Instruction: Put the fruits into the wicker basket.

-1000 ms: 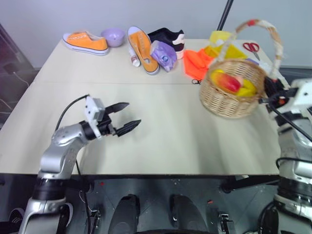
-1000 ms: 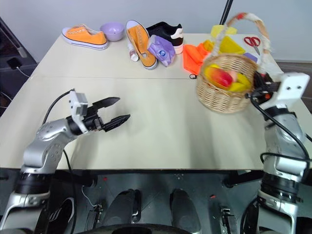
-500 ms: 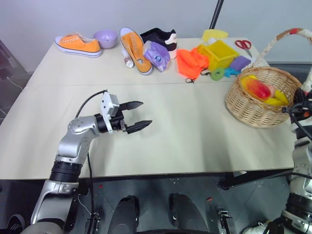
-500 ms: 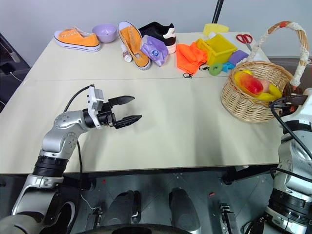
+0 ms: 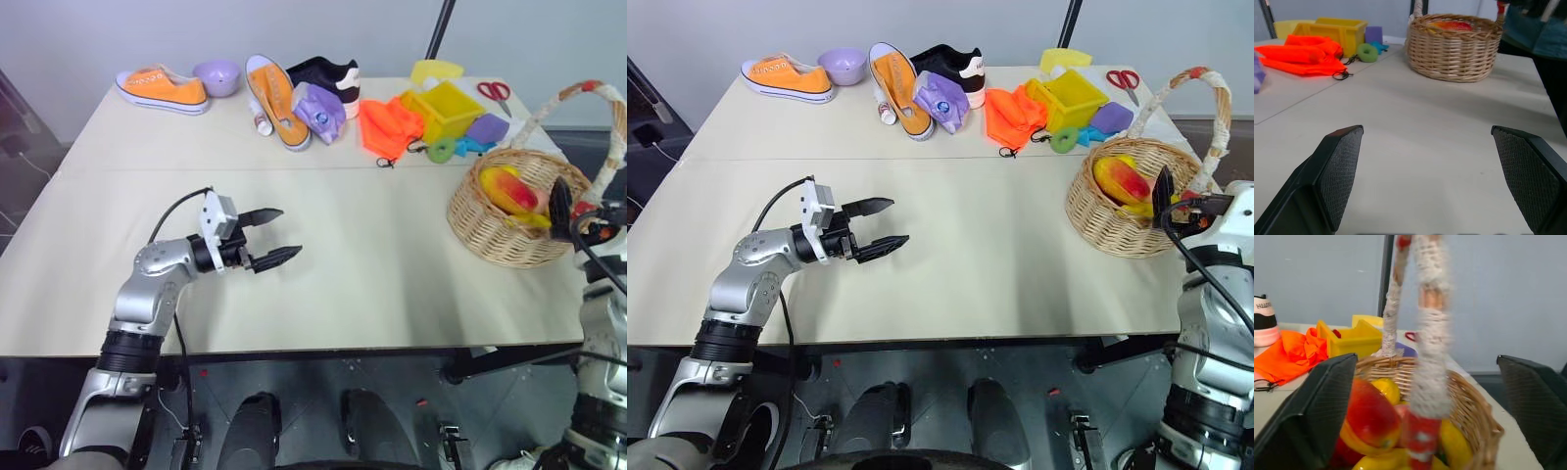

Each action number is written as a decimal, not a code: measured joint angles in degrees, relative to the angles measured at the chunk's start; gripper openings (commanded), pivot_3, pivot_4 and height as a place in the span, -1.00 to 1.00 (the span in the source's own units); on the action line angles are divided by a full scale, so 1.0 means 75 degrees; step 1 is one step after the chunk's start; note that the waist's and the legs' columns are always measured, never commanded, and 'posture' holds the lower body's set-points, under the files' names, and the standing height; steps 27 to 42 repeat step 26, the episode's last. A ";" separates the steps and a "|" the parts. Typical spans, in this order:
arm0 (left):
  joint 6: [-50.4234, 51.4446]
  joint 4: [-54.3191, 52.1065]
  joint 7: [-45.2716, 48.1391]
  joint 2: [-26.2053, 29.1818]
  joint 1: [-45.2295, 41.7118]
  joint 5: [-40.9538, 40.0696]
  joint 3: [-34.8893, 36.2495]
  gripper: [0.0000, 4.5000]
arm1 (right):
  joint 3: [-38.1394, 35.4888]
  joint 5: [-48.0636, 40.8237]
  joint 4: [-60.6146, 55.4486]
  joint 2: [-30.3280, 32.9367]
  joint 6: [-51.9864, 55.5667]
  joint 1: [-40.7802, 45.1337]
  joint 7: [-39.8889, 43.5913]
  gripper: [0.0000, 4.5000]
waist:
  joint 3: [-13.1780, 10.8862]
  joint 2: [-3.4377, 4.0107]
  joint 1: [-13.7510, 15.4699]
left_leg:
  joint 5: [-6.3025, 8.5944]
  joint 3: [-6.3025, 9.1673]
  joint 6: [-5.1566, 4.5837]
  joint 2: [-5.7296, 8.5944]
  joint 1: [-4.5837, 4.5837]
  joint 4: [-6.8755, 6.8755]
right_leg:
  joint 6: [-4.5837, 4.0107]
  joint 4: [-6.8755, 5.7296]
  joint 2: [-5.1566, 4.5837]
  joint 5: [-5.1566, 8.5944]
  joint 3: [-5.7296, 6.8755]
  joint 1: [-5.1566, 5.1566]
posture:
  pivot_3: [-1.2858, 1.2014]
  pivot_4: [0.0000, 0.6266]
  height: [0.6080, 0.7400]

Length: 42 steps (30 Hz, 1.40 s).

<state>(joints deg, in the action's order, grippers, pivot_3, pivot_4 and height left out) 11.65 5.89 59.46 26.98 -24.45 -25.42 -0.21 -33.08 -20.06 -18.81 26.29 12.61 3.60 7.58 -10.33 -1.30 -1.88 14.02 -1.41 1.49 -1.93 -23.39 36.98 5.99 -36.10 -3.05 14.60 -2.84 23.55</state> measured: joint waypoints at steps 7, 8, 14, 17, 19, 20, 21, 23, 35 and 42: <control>-0.0122 -0.0035 -0.0506 0.0018 0.0546 0.0165 0.0255 1.00 | 0.0227 -0.0210 -0.2289 -0.1257 -0.0268 -0.1731 -0.0203 0.99 | 0.0004 0.0006 0.0098 | 0.0001 -0.0004 -0.0002 -0.0007 0.0003 0.0004 | -0.0015 0.0000 0.0003 0.0008 -0.0002 -0.0001 | 0.03 -0.52 1.00; -0.0155 -0.0044 -0.0622 0.0018 0.0600 0.0197 0.0286 1.00 | 0.0536 -0.0021 -0.2482 -0.1251 -0.0504 -0.1913 -0.0023 0.99 | 0.0004 0.0006 0.0097 | 0.0001 -0.0006 -0.0002 -0.0007 0.0003 0.0011 | -0.0016 0.0001 0.0003 0.0008 -0.0004 -0.0002 | 0.03 -0.52 1.00; -0.0221 -0.0430 -0.1794 0.0085 0.0949 0.0458 0.0892 1.00 | 0.2994 -0.0173 -0.2387 -0.0716 -0.0513 -0.1105 0.1805 0.99 | 0.0008 -0.0007 -0.0006 | 0.0001 0.0002 -0.0001 -0.0010 0.0024 0.0025 | -0.0043 0.0001 0.0003 -0.0009 -0.0008 -0.0018 | 0.03 -0.52 1.00; 0.0075 -0.0846 -0.2295 0.0239 0.1320 0.0415 0.1422 1.00 | 0.3812 -0.0741 -0.1667 -0.0310 -0.0080 -0.0480 0.3045 0.99 | 0.0007 -0.0010 -0.0002 | 0.0001 0.0004 -0.0001 -0.0014 0.0017 0.0020 | -0.0041 0.0003 0.0004 -0.0007 -0.0004 -0.0014 | 0.03 -0.52 1.00; 0.0274 -0.1278 -0.2731 0.0264 0.1716 0.0311 0.1848 1.00 | 0.4220 -0.0830 -0.1006 -0.0154 -0.0020 0.0033 0.3751 0.99 | 0.0006 -0.0011 -0.0011 | 0.0001 0.0005 -0.0001 -0.0015 0.0014 0.0017 | -0.0040 0.0004 0.0003 -0.0006 -0.0003 -0.0011 | 0.03 -0.52 1.00; 0.0413 -0.1509 -0.2931 0.0276 0.1910 0.0283 0.2028 1.00 | 0.4354 -0.0853 -0.0633 -0.0051 0.0009 0.0293 0.4079 0.99 | 0.0006 -0.0011 -0.0019 | 0.0001 0.0005 -0.0001 -0.0016 0.0013 0.0015 | -0.0039 0.0005 0.0002 -0.0007 -0.0003 -0.0010 | 0.03 -0.52 1.00; 0.0482 -0.1645 -0.3063 0.0285 0.2040 0.0266 0.2138 1.00 | 0.4380 -0.0865 -0.0373 -0.0013 -0.0001 0.0433 0.4284 0.99 | 0.0006 -0.0011 -0.0005 | 0.0001 0.0006 -0.0001 -0.0015 0.0013 0.0013 | -0.0039 0.0004 0.0002 -0.0007 -0.0001 -0.0010 | 0.03 -0.52 1.00; 0.0597 -0.1839 -0.3404 0.0282 0.2389 0.0209 0.2520 1.00 | 0.4506 -0.0785 0.0260 0.0028 -0.0192 0.0794 0.4776 0.99 | 0.0005 -0.0013 0.0025 | 0.0001 0.0009 -0.0001 -0.0014 0.0013 0.0011 | -0.0038 0.0003 0.0004 -0.0006 0.0004 -0.0009 | 0.03 -0.52 1.00; 0.0718 -0.2027 -0.3957 0.0191 0.2872 0.0154 0.3019 1.00 | 0.4697 -0.0570 0.1186 0.0202 -0.0502 0.1243 0.5459 0.99 | 0.0005 -0.0013 0.0074 | 0.0001 0.0006 -0.0001 -0.0014 0.0012 0.0012 | -0.0038 0.0003 0.0005 -0.0006 0.0003 -0.0007 | 0.03 -0.52 1.00; 0.0718 -0.2027 -0.3957 0.0191 0.2872 0.0154 0.3019 1.00 | 0.4697 -0.0570 0.1186 0.0202 -0.0502 0.1243 0.5459 0.99 | 0.0005 -0.0013 0.0074 | 0.0001 0.0006 -0.0001 -0.0014 0.0012 0.0012 | -0.0038 0.0003 0.0005 -0.0006 0.0003 -0.0007 | 0.03 -0.52 1.00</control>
